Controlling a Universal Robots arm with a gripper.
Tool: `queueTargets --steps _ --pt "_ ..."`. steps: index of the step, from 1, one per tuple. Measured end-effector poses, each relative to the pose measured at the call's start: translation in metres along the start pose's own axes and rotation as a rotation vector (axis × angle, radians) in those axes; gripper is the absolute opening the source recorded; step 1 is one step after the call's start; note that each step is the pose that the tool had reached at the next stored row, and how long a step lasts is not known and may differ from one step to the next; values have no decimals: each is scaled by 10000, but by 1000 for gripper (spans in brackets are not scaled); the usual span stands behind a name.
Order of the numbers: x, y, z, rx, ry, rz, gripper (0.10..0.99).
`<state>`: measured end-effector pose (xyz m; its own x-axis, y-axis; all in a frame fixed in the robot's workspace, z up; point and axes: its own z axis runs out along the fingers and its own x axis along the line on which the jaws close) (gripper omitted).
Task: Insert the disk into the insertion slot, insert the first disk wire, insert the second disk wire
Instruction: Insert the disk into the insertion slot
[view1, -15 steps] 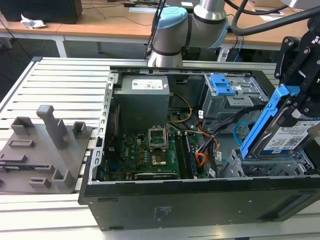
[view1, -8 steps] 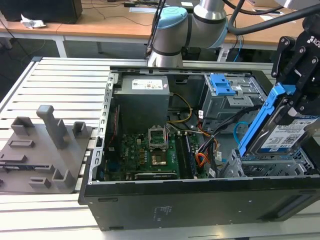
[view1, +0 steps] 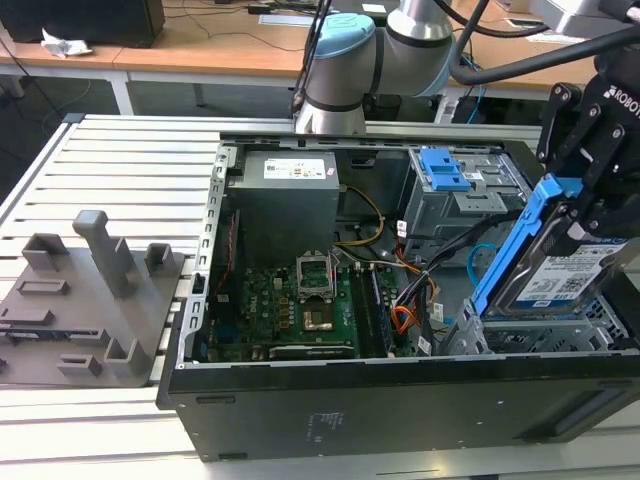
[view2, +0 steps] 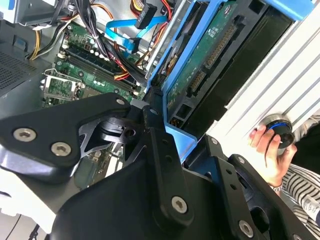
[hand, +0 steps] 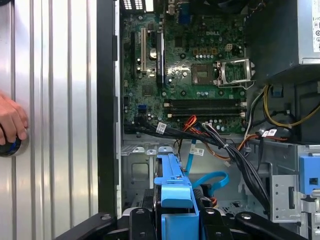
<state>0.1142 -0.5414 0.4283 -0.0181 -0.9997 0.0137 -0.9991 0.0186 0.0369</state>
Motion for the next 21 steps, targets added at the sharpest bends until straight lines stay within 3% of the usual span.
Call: queueTargets --steps 11,18,21 --pt "-4 -8 209 -1 0 -1 369" --pt "-3 -8 211 0 0 -1 369" --pt "-3 -8 211 -1 1 -1 443"
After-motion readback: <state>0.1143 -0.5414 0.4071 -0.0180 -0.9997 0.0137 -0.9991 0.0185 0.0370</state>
